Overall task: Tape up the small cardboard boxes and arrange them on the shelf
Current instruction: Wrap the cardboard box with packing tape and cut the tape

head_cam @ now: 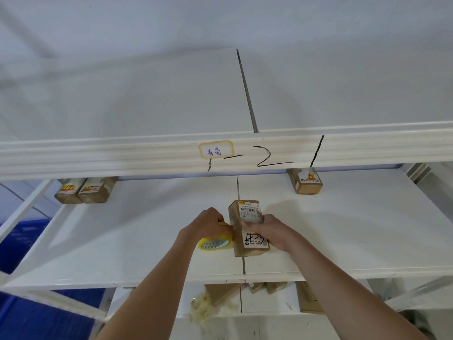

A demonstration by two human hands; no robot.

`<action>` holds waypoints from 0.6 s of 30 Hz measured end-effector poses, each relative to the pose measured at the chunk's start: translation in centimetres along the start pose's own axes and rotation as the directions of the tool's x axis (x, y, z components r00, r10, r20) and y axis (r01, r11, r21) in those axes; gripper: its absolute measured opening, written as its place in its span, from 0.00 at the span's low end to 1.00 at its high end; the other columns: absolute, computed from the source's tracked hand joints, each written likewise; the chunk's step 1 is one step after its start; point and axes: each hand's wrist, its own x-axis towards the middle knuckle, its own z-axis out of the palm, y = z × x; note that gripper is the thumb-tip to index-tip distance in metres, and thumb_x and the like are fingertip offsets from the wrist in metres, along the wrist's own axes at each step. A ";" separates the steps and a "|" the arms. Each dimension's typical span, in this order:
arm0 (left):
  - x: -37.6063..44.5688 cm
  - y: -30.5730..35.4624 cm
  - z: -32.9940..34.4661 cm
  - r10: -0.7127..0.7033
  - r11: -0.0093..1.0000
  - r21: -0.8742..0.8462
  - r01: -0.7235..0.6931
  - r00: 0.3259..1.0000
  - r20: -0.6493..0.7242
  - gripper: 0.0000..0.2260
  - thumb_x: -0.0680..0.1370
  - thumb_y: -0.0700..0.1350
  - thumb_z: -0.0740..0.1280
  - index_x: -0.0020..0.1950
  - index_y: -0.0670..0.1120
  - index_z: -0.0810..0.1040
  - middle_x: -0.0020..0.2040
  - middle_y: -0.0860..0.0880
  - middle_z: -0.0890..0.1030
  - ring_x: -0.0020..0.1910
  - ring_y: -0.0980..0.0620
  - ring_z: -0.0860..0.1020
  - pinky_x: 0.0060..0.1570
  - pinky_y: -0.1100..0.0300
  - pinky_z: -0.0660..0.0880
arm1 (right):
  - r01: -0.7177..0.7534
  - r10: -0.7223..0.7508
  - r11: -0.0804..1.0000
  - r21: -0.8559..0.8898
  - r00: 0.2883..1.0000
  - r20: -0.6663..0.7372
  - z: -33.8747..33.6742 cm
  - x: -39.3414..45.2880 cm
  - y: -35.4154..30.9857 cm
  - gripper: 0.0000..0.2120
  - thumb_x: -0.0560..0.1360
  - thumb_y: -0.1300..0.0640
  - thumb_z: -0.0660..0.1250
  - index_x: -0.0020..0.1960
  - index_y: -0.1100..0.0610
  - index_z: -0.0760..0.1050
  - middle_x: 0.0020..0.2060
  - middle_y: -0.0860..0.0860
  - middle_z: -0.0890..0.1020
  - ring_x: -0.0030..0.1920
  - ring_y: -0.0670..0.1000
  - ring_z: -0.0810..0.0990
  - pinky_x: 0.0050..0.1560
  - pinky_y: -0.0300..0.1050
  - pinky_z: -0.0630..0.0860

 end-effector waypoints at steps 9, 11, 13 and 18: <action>-0.1 0.5 -0.1 0.030 0.996 0.089 -0.031 0.999 0.011 0.18 0.74 0.60 0.72 0.48 0.45 0.85 0.42 0.48 0.83 0.42 0.49 0.82 0.42 0.58 0.78 | 0.026 -0.029 0.995 -0.097 0.999 -0.035 1.7 0.3 0.4 0.25 0.63 0.44 0.83 0.56 0.49 0.79 0.47 0.49 0.86 0.45 0.48 0.86 0.40 0.42 0.81; -0.2 0.5 0.0 0.032 0.995 0.092 -0.033 0.999 0.020 0.20 0.76 0.60 0.70 0.53 0.44 0.85 0.46 0.47 0.84 0.43 0.48 0.83 0.45 0.58 0.79 | 0.026 -0.030 0.995 -0.095 0.999 -0.041 1.9 0.2 0.4 0.25 0.62 0.44 0.83 0.55 0.48 0.79 0.46 0.48 0.87 0.43 0.48 0.87 0.40 0.42 0.83; -0.5 0.5 -0.2 0.037 0.996 0.080 -0.040 0.998 0.046 0.20 0.78 0.60 0.68 0.54 0.44 0.85 0.47 0.48 0.84 0.44 0.50 0.83 0.45 0.60 0.78 | 0.008 -0.013 0.997 -0.073 0.997 -0.075 1.8 0.1 0.3 0.25 0.60 0.43 0.84 0.53 0.48 0.80 0.42 0.48 0.87 0.37 0.46 0.87 0.33 0.39 0.81; -1.0 -0.2 -1.2 0.049 0.999 -0.020 -0.047 0.991 0.125 0.17 0.75 0.59 0.73 0.54 0.47 0.85 0.48 0.49 0.84 0.49 0.49 0.83 0.44 0.61 0.77 | -0.045 0.033 0.996 -0.083 0.990 -0.138 1.5 -0.1 0.4 0.22 0.61 0.45 0.78 0.51 0.52 0.79 0.35 0.49 0.87 0.33 0.48 0.87 0.32 0.40 0.81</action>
